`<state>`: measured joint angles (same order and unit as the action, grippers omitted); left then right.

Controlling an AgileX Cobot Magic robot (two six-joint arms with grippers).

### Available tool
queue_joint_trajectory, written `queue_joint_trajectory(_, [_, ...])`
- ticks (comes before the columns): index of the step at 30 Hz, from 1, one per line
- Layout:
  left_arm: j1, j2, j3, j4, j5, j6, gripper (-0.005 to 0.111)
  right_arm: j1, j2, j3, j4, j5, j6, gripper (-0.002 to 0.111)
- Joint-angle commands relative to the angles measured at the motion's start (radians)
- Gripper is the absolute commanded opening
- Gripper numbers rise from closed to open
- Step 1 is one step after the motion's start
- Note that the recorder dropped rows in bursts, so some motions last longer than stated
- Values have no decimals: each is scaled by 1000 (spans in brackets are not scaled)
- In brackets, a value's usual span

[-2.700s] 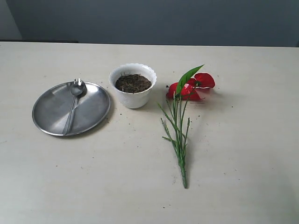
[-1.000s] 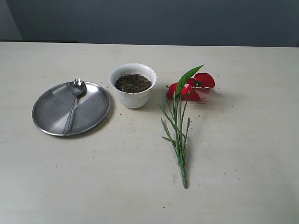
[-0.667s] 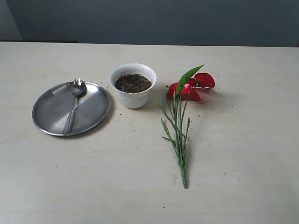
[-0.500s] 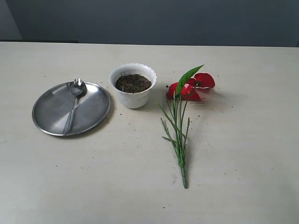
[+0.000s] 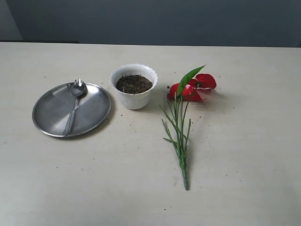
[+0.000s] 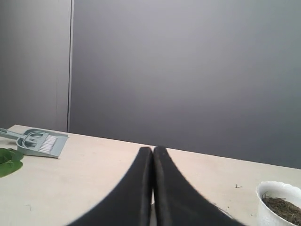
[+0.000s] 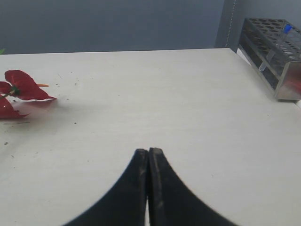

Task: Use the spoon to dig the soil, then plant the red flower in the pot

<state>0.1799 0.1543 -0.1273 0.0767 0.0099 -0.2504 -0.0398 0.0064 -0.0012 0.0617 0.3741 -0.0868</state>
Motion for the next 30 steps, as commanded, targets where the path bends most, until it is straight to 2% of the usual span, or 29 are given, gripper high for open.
queue_joint_trajectory(1, [-2,-8,3,-28,54,-5,0,-6,-6,1,-1,-12,-1,-1])
queue_joint_trajectory(5, [-2,-24,11,-32,155,3,0,-6,-6,1,-1,-12,-1,-1])
queue_joint_trajectory(13, [-2,-99,127,-66,80,50,0,-6,-6,1,-1,-12,-1,-1])
queue_joint_trajectory(20, [-2,-130,127,-57,141,52,0,-6,-6,1,-1,-12,-1,-1])
queue_joint_trajectory(24, [-2,-140,127,-35,232,52,0,-6,-6,1,-1,-12,-1,-1])
queue_joint_trajectory(30, [-2,-154,127,-40,228,146,0,-6,-6,1,-1,-12,-1,-1])
